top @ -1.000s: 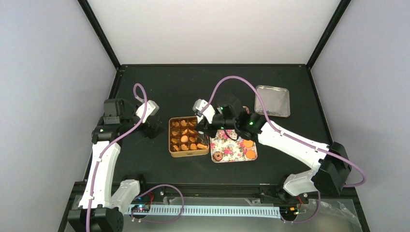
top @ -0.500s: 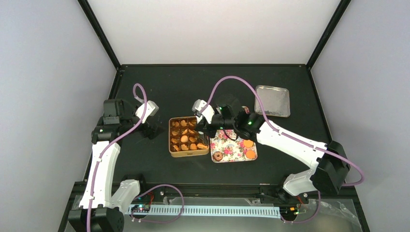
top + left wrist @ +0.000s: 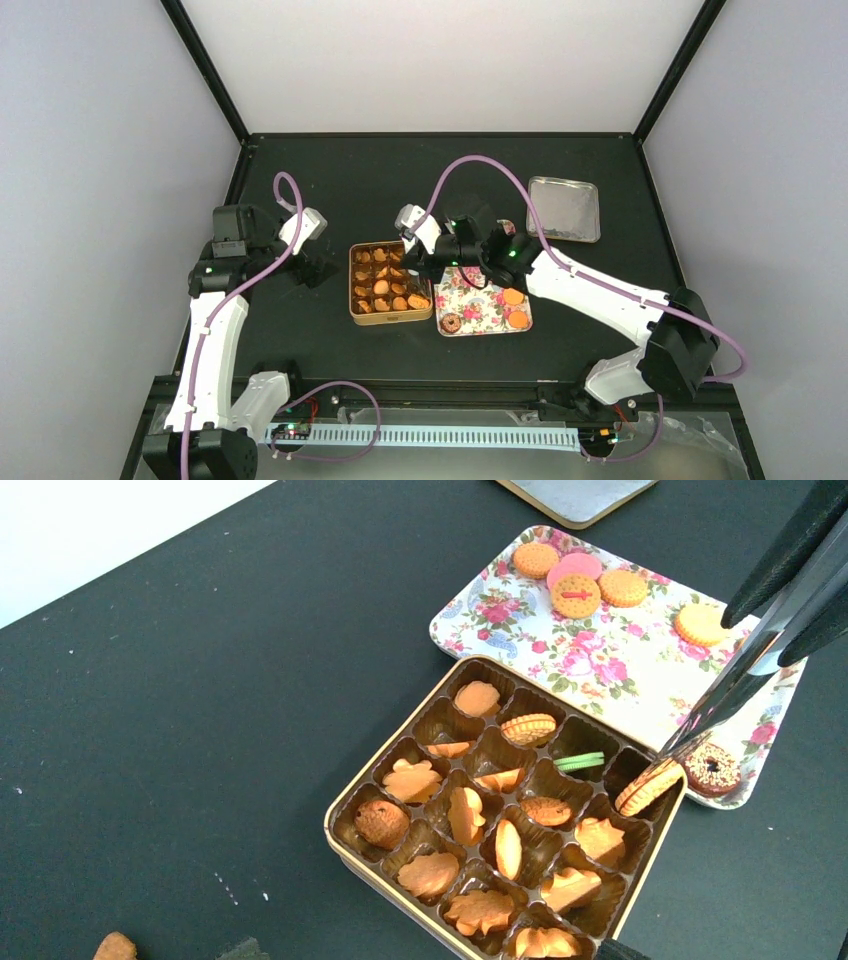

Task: Pack the cookies
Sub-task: Pick up the fake cookies from the empty pocket of the box.

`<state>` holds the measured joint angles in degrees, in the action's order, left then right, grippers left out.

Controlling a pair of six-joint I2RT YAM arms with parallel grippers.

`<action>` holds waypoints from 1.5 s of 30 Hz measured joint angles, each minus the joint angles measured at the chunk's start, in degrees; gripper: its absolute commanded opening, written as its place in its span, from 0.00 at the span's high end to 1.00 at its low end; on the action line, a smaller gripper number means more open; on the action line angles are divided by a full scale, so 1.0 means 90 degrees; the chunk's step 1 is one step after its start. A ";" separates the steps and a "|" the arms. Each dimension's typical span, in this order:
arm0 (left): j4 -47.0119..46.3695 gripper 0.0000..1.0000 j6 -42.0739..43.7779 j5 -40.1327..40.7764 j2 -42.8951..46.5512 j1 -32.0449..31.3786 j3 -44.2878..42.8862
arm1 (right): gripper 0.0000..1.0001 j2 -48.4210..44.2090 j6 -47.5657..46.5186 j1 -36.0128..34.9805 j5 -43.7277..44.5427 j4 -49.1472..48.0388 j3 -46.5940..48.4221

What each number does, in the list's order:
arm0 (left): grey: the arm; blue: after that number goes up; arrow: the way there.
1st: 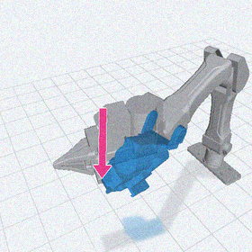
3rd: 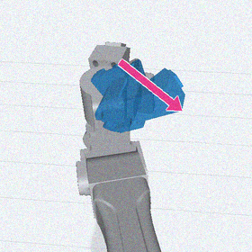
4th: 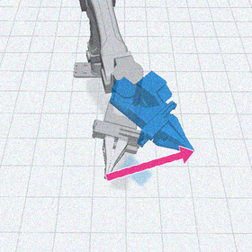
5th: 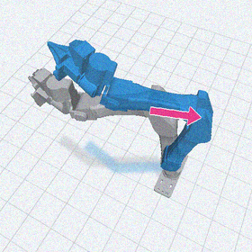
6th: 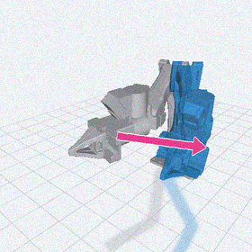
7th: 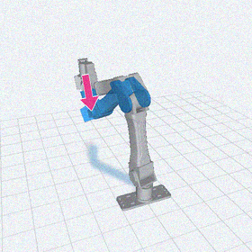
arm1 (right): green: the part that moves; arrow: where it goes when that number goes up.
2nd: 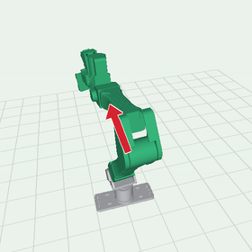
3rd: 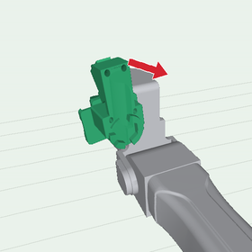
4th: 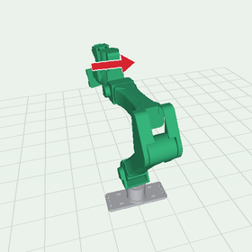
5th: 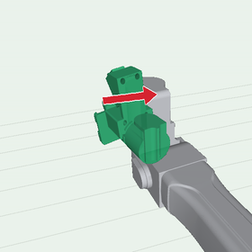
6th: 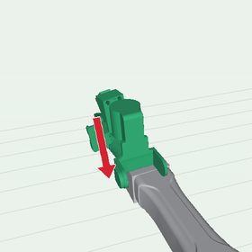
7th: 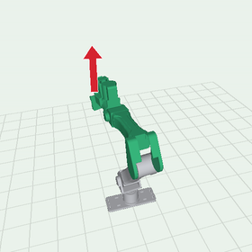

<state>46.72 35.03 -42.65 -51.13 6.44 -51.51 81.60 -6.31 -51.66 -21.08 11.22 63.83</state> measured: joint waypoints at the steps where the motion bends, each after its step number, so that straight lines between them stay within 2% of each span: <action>1: 0.0000 0.12 0.0000 -0.0002 0.0000 0.0000 0.0000 | 0.83 0.0002 0.0000 0.0000 0.0000 -0.0019 -0.0010; 5: 0.0000 0.12 0.0000 -0.0007 0.0000 0.0022 0.0000 | 0.82 0.0000 -0.0005 0.0000 0.0017 -0.0119 -0.0066; 9: 0.0000 0.12 0.0002 -0.0029 -0.0027 0.0034 0.0000 | 0.69 -0.0107 0.0019 0.0000 0.0036 -0.0129 -0.0136; 12: 0.0000 0.12 0.0002 -0.0044 -0.0041 0.0036 0.0000 | 0.66 -0.0209 0.0034 0.0000 0.0068 -0.0053 -0.0158; 29: 0.0036 0.12 0.0097 -0.0124 -0.0041 0.0083 -0.0010 | 0.66 -0.0204 0.0024 0.0000 -0.0403 0.0226 -0.0095; 36: 0.0044 0.12 0.0097 -0.0124 -0.0041 0.0085 -0.0010 | 0.67 -0.0022 -0.0090 0.0000 -0.0260 0.0233 -0.0080; 45: 0.0044 0.12 0.0100 -0.0129 -0.0041 0.0117 -0.0010 | 0.86 0.0194 -0.0165 0.0000 -0.0177 0.0231 0.0085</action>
<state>47.11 35.92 -43.81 -51.51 7.49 -51.59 83.35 -7.79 -51.66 -22.68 13.30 64.60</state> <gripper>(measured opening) 0.880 0.203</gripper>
